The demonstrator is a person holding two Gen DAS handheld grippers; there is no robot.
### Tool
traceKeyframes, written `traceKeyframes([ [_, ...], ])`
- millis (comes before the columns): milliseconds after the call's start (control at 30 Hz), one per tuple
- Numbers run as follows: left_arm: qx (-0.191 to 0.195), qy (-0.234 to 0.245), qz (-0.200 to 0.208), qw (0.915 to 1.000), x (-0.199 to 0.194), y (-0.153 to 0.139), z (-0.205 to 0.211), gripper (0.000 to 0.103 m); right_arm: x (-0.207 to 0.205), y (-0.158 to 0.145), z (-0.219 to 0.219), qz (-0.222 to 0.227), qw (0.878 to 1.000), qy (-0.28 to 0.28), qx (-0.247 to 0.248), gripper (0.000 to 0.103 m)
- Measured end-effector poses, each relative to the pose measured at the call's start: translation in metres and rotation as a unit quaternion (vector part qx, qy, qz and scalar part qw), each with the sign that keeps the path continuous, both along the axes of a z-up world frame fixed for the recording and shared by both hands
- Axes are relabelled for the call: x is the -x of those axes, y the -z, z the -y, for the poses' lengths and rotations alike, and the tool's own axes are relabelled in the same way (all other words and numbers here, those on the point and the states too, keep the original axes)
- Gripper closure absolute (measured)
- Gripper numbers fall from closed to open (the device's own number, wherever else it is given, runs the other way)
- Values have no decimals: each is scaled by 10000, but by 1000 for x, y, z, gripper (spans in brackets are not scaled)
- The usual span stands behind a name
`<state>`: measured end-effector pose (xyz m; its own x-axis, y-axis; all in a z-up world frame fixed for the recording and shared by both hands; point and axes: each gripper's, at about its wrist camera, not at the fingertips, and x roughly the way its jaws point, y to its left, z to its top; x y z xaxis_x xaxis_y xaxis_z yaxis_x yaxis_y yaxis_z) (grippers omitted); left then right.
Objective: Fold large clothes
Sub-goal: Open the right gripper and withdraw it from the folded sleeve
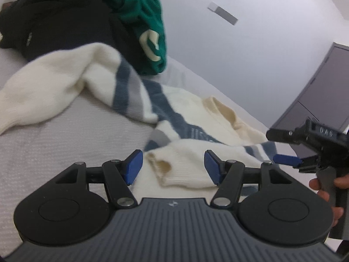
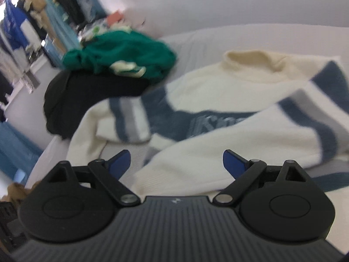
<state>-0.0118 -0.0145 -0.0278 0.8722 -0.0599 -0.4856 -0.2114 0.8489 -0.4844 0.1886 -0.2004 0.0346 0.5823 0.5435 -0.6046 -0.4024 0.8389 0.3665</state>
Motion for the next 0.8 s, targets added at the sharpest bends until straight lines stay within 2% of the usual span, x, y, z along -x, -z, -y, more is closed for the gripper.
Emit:
traceKeyframes([
  [67,-53,103,-25,9999,-7,2,7,36,-2,10,20,73,9996,240,-108,10],
  [167,-126,320,-139,9993,-24,6,21,36,-6,30,45,285,9982,521,47,11],
  [200,-196,399,-183,9988,-32,8,26,36,-8,37,52,372,9975,594,115,14],
  [233,-279,471,-222,9983,-39,10,32,36,-11,44,59,420,9967,669,178,22],
  [367,-756,809,-326,9933,-68,14,56,36,-30,65,79,445,9948,898,167,31],
  [500,-1342,1027,-373,9849,-104,22,72,36,-50,73,88,895,9913,931,236,35],
  [533,-1393,1028,-415,9840,-113,26,74,36,-55,74,89,1013,9902,929,258,37],
  [600,-1376,1003,-537,9839,-129,35,73,36,-67,79,91,1137,9882,982,302,48],
  [700,-1289,957,-695,9846,-145,53,69,36,-86,94,95,1085,9868,1117,447,51],
  [800,-1365,982,-812,9824,-155,68,69,36,-103,113,101,922,9886,1119,409,53],
])
